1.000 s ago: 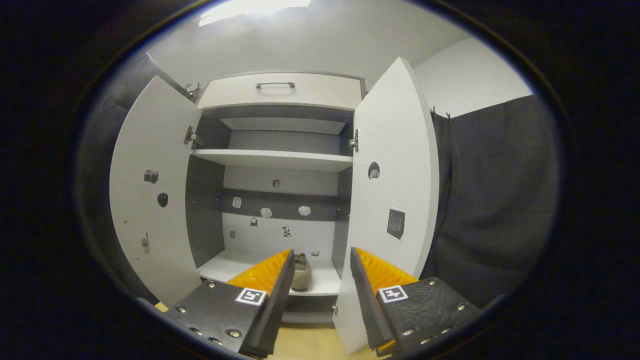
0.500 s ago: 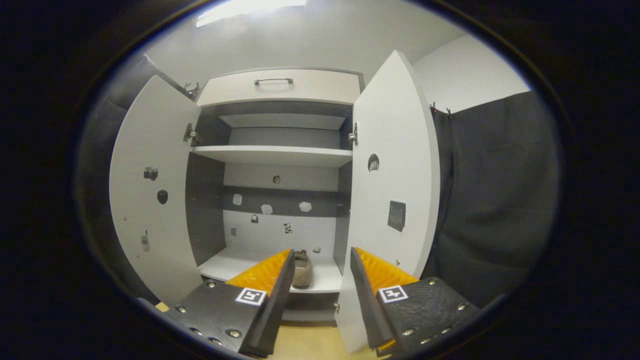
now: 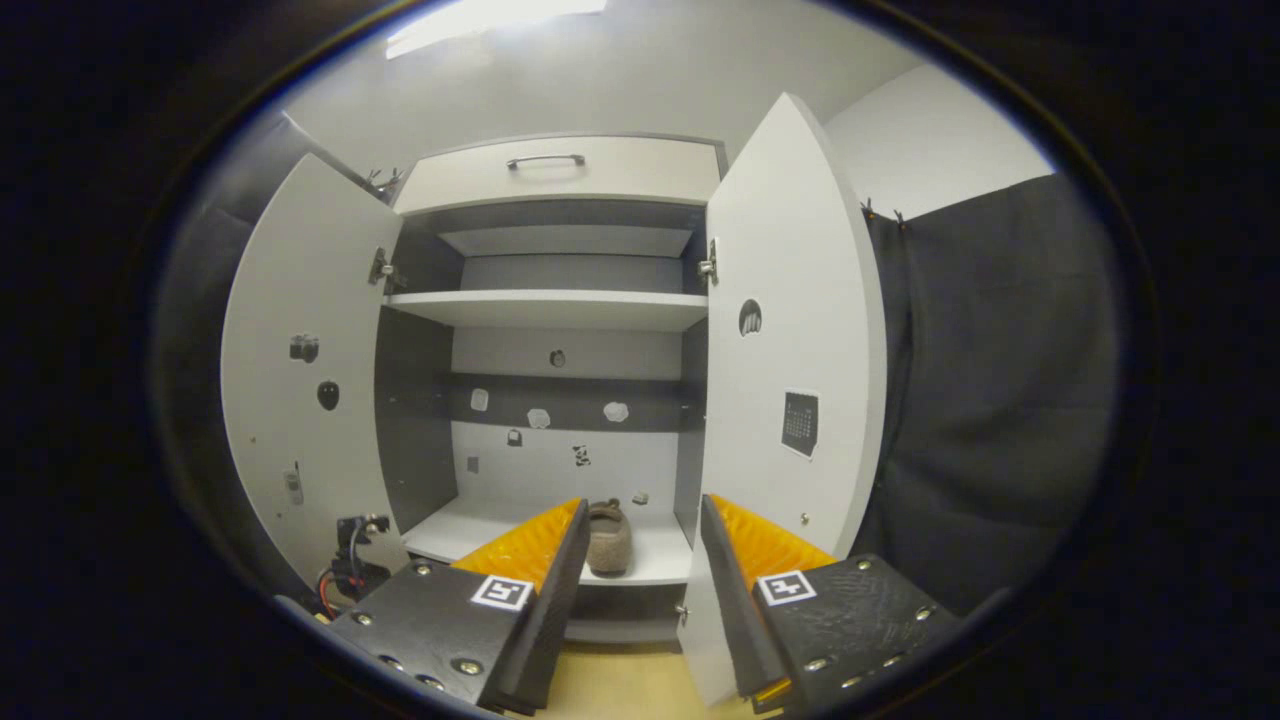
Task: Grab one shoe with the right hand and put it into the shoe cabinet, grab the other shoe with the left hand and put it into the shoe cabinet; then close the right door with the right hand and the left door with the left hand.
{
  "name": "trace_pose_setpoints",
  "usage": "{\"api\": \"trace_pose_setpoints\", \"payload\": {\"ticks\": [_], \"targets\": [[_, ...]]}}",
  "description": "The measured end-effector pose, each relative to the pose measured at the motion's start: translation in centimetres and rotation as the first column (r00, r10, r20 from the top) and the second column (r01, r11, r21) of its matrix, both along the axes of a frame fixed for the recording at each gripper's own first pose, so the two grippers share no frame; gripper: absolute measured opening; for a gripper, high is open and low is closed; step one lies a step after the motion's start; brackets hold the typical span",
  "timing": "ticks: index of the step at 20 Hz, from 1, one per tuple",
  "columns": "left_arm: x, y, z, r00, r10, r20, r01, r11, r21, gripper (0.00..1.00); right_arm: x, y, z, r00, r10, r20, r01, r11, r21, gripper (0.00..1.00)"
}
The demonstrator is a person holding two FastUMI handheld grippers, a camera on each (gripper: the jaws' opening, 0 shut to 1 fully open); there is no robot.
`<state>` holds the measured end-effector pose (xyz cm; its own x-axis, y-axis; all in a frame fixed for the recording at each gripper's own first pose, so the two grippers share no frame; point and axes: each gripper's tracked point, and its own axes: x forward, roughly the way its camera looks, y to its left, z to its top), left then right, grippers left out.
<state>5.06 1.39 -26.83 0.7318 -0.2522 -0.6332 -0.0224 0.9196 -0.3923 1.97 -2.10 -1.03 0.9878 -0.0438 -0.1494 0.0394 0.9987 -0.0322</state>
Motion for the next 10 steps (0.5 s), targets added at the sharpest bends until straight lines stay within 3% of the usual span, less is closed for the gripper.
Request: {"api": "trace_pose_setpoints", "payload": {"ticks": [7, 10], "targets": [[7.2, 0.0, 5.9, 0.988, 0.053, 0.148, -0.048, 0.998, -0.037, 0.0, -0.9, 0.0, 0.4, 1.0, 0.0, 0.021, 0.0, 1.0, 0.016, 0.67], [9.9, 0.7, 7.1, 0.977, 0.066, 0.205, -0.065, 0.998, -0.008, 0.01, -1.5, -0.2, 1.0, 0.999, -0.011, 0.036, 0.01, 1.0, 0.014, 0.64]]}}
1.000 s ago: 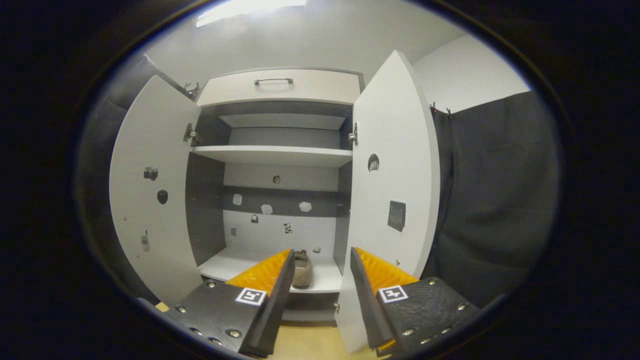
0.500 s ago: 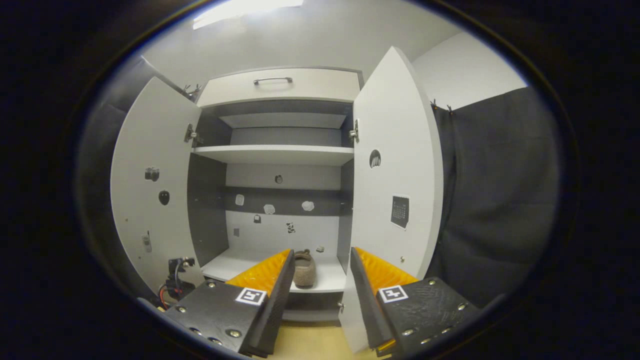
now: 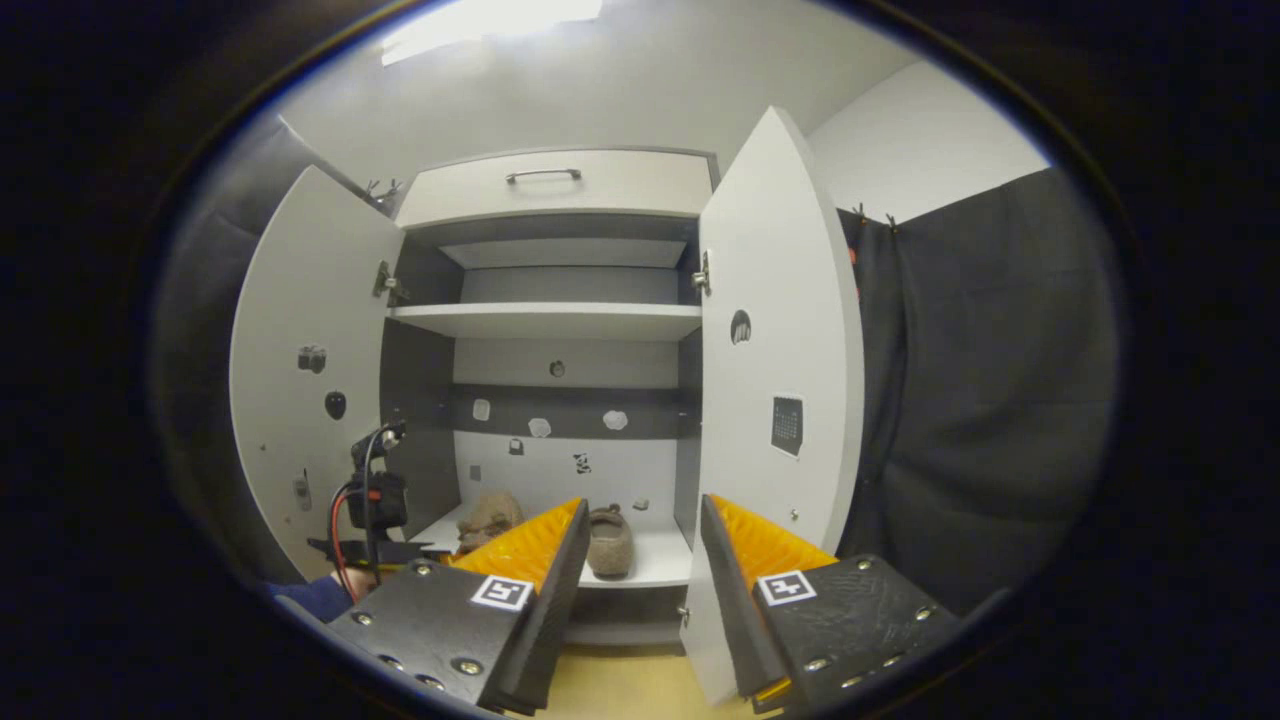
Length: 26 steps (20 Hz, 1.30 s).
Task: Grab one shoe with the right hand and put it into the shoe cabinet, grab the other shoe with the left hand and put it into the shoe cabinet; then close the right door with the right hand and the left door with the left hand.
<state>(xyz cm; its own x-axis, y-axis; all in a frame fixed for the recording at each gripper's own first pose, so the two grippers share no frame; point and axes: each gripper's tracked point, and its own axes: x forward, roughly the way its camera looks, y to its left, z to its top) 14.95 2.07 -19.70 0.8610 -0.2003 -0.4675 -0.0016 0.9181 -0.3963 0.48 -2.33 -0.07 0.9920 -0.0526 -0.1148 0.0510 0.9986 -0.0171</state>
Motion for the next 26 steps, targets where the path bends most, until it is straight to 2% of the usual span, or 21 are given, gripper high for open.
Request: {"api": "trace_pose_setpoints", "payload": {"ticks": [1, 4, 5, 6, 11, 21, 23, 26], "targets": [[1.0, 0.1, 0.2, 1.0, 0.006, 0.009, -0.006, 1.0, 0.004, 0.01, -0.2, -0.2, 0.1, 1.0, -0.008, 0.002, 0.008, 1.0, 0.0, 0.67], [3.4, 0.3, 0.6, 1.0, 0.024, 0.012, -0.024, 1.0, -0.004, 0.01, -0.7, -0.7, 0.3, 0.999, -0.036, 0.006, 0.036, 0.999, 0.004, 0.67], [4.0, 0.5, 0.7, 0.999, 0.032, 0.01, -0.032, 0.999, 0.0, 0.01, -0.8, -0.9, 0.3, 0.999, -0.045, 0.01, 0.045, 0.999, 0.006, 0.64], [4.4, 0.8, 0.5, 0.999, 0.041, 0.006, -0.041, 0.999, 0.01, 0.0, -1.1, -1.0, 0.4, 0.998, -0.057, 0.01, 0.057, 0.998, 0.009, 0.67], [7.1, 1.7, -0.6, 0.998, 0.063, -0.024, -0.062, 0.997, 0.038, 0.0, -2.3, -1.9, -0.4, 0.994, -0.107, 0.001, 0.107, 0.994, 0.034, 0.67], [10.4, 1.1, -2.8, 0.998, 0.044, -0.039, -0.038, 0.988, 0.149, 0.0, -3.6, -3.5, -1.4, 0.984, -0.177, -0.021, 0.179, 0.98, 0.088, 0.67], [10.6, 0.7, -2.8, 0.999, 0.037, -0.035, -0.03, 0.986, 0.162, 0.05, -3.7, -3.5, -1.5, 0.984, -0.178, -0.021, 0.179, 0.98, 0.09, 0.67], [10.5, 0.3, -3.0, 0.999, 0.017, -0.042, -0.01, 0.987, 0.159, 0.24, -4.0, -3.5, -1.5, 0.984, -0.178, -0.02, 0.179, 0.98, 0.082, 0.67]]}}
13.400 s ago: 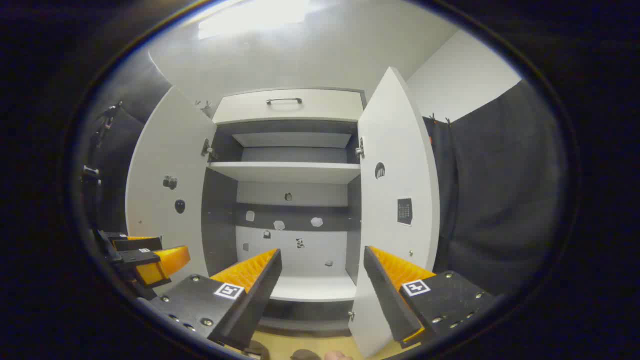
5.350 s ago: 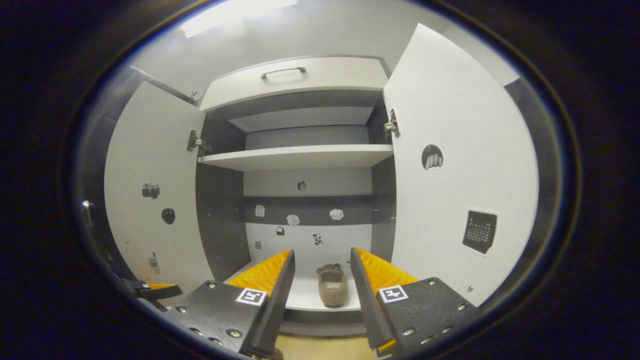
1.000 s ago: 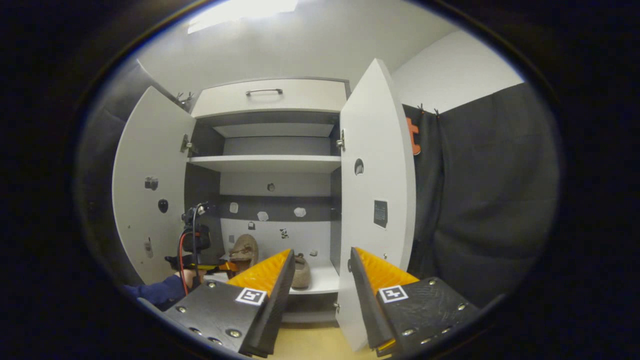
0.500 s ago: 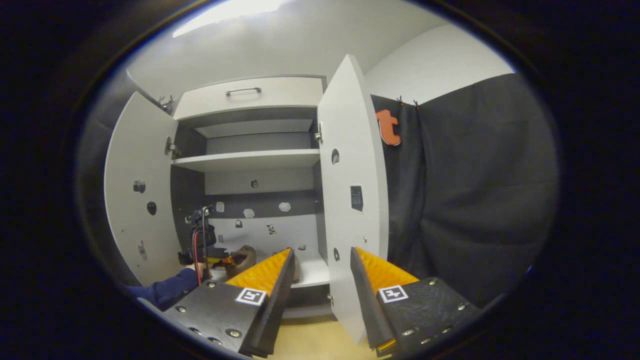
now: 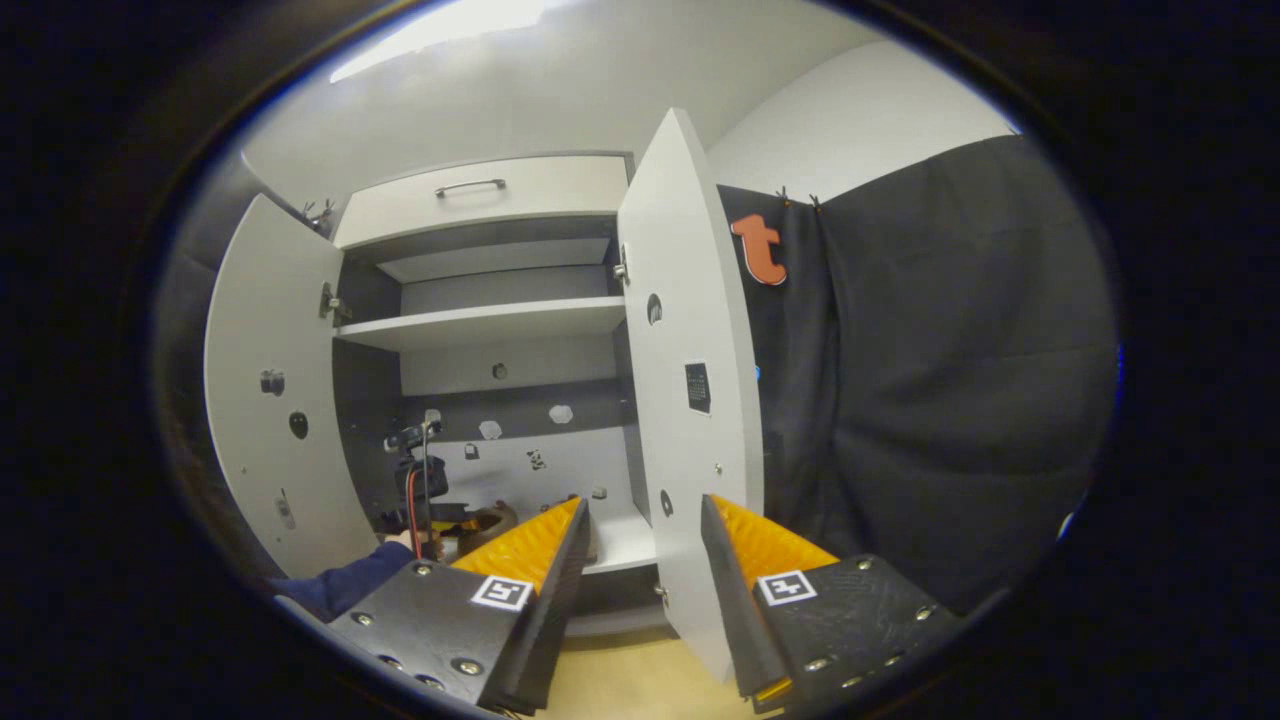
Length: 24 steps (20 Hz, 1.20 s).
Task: Grab one shoe with the right hand and put it into the shoe cabinet, grab the other shoe with the left hand and put it into the shoe cabinet; then close the right door with the right hand and the left door with the left hand.
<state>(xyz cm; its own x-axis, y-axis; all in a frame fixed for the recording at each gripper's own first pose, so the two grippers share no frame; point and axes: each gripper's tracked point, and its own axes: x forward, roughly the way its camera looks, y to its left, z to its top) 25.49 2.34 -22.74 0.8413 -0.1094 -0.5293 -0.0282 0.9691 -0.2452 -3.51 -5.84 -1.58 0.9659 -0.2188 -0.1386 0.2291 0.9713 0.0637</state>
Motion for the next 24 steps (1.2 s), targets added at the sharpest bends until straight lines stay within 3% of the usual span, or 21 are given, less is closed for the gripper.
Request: {"api": "trace_pose_setpoints", "payload": {"ticks": [1, 2, 4, 5, 8, 16, 20, 24], "targets": [[0.1, 0.1, 0.0, 1.0, 0.0, 0.003, 0.0, 1.0, -0.004, 0.28, -0.1, 0.0, 0.0, 1.0, -0.001, -0.001, 0.001, 1.0, 0.0, 0.67], [0.1, 0.2, 0.2, 1.0, -0.002, 0.006, 0.002, 1.0, -0.008, 0.43, -0.2, 0.0, -0.1, 1.0, -0.001, -0.003, 0.001, 1.0, 0.0, 0.67], [-0.2, 0.4, 0.2, 1.0, 0.001, 0.005, -0.001, 1.0, -0.012, 0.5, -0.4, -0.2, -0.2, 1.0, -0.001, -0.008, 0.001, 1.0, 0.002, 0.67], [-0.5, 0.7, 0.3, 1.0, 0.011, 0.0, -0.011, 1.0, -0.009, 0.7, -0.5, -0.3, -0.3, 1.0, 0.0, -0.01, 0.0, 1.0, 0.003, 0.67], [-1.2, 1.1, 0.9, 1.0, 0.02, -0.003, -0.02, 1.0, 0.008, 0.8, -0.9, -0.6, -0.3, 1.0, 0.001, -0.01, -0.001, 1.0, -0.001, 0.67], [-4.2, 0.2, 6.6, 0.993, 0.004, 0.118, -0.004, 1.0, -0.003, 0.83, -2.1, -1.4, -0.3, 0.999, 0.034, -0.006, -0.034, 0.999, -0.002, 0.67], [-6.6, -0.8, 10.7, 0.977, -0.025, 0.21, 0.024, 1.0, 0.006, 0.82, -2.9, -2.1, -0.8, 0.999, 0.054, -0.004, -0.054, 0.999, 0.004, 0.64], [-9.2, -1.8, 14.3, 0.958, -0.049, 0.281, 0.045, 0.999, 0.02, 0.82, -2.5, -3.7, -0.6, 0.998, 0.065, 0.009, -0.066, 0.997, 0.041, 0.67]]}}
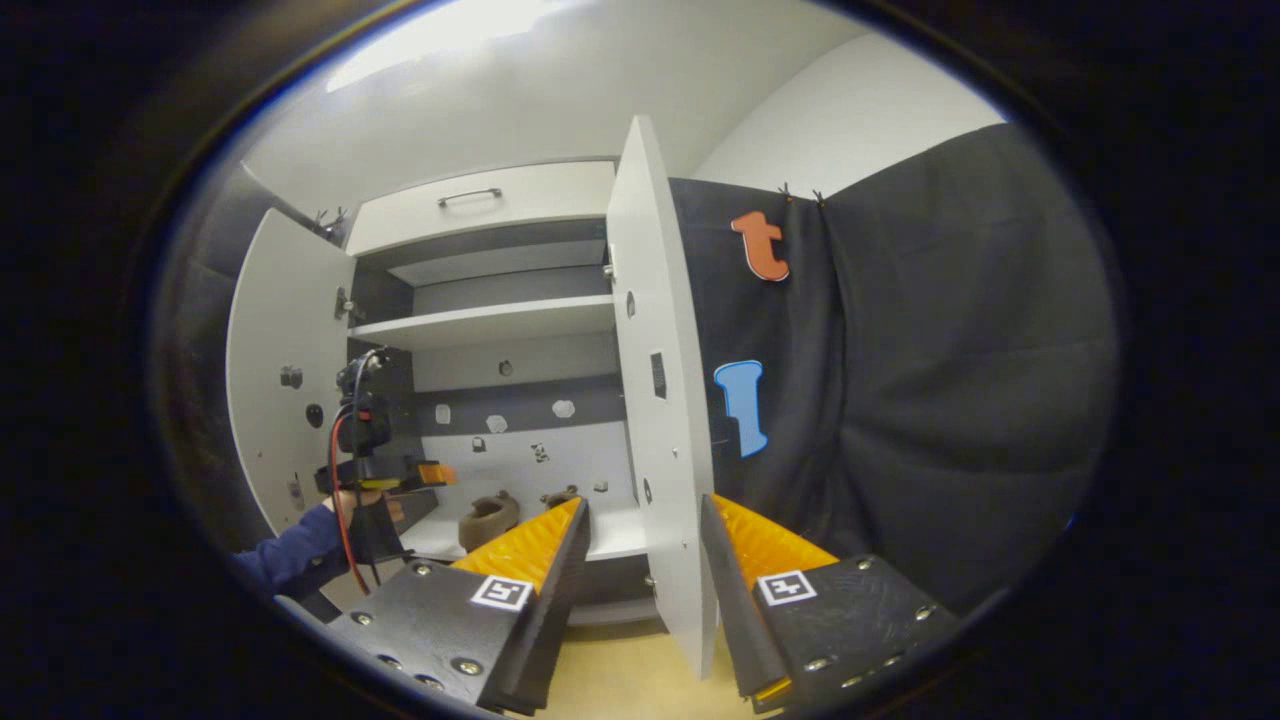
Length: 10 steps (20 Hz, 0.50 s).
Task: Grab one shoe with the right hand and put it into the shoe cabinet, grab the other shoe with the left hand and put it into the shoe cabinet; then close the right door with the right hand and the left door with the left hand.
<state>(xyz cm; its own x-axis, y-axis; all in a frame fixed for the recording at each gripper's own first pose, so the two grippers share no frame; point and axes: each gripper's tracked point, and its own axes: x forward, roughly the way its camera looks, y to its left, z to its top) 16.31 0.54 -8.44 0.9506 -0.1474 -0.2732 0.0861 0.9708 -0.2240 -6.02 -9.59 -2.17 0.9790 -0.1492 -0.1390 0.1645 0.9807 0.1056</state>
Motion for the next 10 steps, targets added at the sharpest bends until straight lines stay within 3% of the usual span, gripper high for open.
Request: {"api": "trace_pose_setpoints", "payload": {"ticks": [6, 10], "targets": [[-3.6, -1.4, 2.5, 0.998, -0.043, 0.036, 0.043, 0.999, -0.007, 0.82, 0.7, -2.7, 1.0, 1.0, -0.007, 0.021, 0.007, 1.0, 0.014, 0.64], [-7.1, -2.0, 4.5, 0.994, -0.083, 0.076, 0.084, 0.996, -0.008, 0.82, 0.5, -6.4, 1.3, 0.997, -0.075, 0.034, 0.076, 0.997, -0.031, 0.64]]}}
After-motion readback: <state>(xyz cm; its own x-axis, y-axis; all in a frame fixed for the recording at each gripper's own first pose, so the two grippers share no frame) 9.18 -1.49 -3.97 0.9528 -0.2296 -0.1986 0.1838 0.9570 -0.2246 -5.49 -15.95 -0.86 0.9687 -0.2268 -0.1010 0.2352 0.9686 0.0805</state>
